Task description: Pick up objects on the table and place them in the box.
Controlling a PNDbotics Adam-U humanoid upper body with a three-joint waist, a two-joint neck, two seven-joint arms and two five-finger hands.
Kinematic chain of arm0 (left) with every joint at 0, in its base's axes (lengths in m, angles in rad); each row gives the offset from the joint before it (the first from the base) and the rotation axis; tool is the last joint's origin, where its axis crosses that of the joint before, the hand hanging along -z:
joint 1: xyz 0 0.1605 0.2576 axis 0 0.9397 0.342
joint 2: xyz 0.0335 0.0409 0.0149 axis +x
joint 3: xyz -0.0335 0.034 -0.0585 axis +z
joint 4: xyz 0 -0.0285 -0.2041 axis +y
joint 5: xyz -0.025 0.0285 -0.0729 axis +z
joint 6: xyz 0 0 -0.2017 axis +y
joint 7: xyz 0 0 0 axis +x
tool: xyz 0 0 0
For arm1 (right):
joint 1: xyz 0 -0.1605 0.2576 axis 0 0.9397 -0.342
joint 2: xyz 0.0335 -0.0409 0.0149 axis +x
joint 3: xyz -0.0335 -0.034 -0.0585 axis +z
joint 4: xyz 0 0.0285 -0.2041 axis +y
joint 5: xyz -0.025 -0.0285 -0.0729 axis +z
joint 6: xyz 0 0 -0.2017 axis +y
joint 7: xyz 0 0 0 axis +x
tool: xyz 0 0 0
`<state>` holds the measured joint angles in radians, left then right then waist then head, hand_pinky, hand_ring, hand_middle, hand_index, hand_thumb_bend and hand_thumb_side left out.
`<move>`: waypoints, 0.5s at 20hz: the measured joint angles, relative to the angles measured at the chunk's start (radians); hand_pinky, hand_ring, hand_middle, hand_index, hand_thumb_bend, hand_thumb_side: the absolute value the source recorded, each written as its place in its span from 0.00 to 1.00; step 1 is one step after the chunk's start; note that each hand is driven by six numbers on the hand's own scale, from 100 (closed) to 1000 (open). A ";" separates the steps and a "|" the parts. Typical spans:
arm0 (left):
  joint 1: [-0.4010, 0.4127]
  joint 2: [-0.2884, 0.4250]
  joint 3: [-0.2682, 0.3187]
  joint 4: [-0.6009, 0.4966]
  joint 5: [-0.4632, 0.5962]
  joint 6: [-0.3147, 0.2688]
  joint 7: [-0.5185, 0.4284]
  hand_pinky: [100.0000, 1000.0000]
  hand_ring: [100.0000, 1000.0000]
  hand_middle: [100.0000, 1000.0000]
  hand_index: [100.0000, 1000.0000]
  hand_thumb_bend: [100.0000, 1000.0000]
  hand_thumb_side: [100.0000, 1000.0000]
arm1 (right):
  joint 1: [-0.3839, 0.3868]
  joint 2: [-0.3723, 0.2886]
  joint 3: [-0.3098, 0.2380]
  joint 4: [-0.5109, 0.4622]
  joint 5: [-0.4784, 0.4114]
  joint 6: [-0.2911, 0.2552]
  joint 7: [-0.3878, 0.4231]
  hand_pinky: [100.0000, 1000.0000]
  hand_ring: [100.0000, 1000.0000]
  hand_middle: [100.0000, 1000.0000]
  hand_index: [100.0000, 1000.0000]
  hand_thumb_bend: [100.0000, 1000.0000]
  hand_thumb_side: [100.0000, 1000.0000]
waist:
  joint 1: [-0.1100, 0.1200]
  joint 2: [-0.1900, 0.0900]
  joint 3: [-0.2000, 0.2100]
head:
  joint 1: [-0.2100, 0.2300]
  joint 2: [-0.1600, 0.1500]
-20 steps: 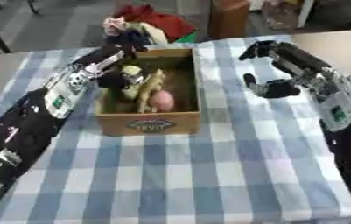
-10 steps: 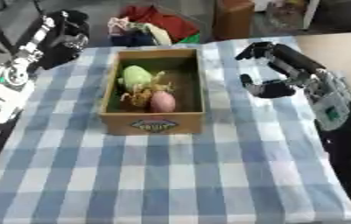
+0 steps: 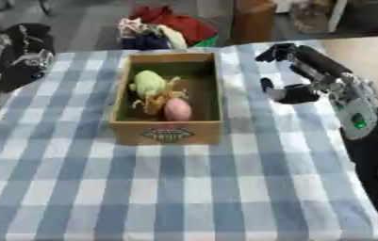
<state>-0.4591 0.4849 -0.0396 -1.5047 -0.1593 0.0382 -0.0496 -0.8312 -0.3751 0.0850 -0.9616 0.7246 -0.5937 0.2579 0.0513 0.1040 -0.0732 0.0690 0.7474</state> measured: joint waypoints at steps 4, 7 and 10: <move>0.026 0.000 0.009 0.011 -0.006 0.002 0.003 0.79 0.64 0.63 0.79 0.00 0.32 | 0.001 -0.003 -0.005 0.000 0.000 0.001 -0.003 0.77 0.77 0.73 0.83 0.00 0.11 | -0.002 0.000 0.003 | -0.001 0.000; 0.040 0.001 0.012 0.028 -0.014 0.002 0.004 0.79 0.64 0.63 0.80 0.00 0.32 | 0.001 -0.004 -0.005 0.000 0.001 0.000 -0.004 0.77 0.77 0.73 0.83 0.00 0.11 | -0.004 0.000 0.005 | -0.002 0.000; 0.047 0.001 0.012 0.043 -0.021 0.000 0.001 0.79 0.64 0.62 0.80 0.00 0.32 | 0.002 -0.004 -0.005 0.000 0.003 -0.001 -0.005 0.77 0.77 0.73 0.83 0.00 0.11 | -0.005 0.000 0.006 | -0.002 0.000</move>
<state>-0.4116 0.4854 -0.0277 -1.4615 -0.1801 0.0378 -0.0490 -0.8297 -0.3790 0.0803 -0.9616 0.7273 -0.5944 0.2525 0.0466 0.1040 -0.0676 0.0665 0.7473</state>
